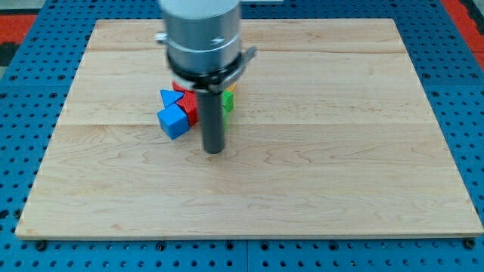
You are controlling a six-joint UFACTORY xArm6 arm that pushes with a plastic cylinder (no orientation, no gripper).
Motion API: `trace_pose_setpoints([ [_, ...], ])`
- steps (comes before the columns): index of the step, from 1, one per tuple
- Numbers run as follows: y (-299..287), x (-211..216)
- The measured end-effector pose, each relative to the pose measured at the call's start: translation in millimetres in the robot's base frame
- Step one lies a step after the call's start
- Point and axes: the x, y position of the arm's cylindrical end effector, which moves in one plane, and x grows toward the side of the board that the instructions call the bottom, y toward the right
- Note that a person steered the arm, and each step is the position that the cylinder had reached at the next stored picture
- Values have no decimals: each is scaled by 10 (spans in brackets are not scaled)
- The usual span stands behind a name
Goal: Push the red star along with hexagon towards top right
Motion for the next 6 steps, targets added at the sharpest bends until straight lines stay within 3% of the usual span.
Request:
trace_pose_setpoints([
  [4, -171, -1158],
  [6, -674, -1263],
])
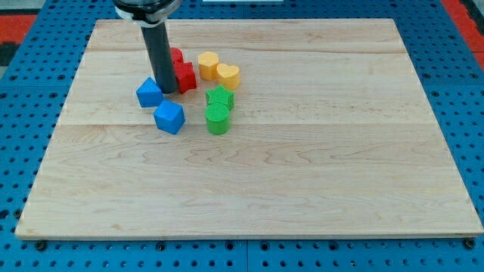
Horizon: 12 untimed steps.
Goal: Push the red star along with hexagon towards top right
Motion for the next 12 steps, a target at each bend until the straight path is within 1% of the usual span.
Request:
trace_pose_setpoints([
  [1, 79, -157],
  [2, 359, -259],
  [3, 790, -268],
  [4, 1031, -343],
  [5, 795, -467],
  [6, 255, -614],
  [7, 343, -711],
  [8, 962, -698],
  [9, 1242, -704],
  [10, 995, -887],
  [11, 593, -987],
  [12, 1097, -987],
])
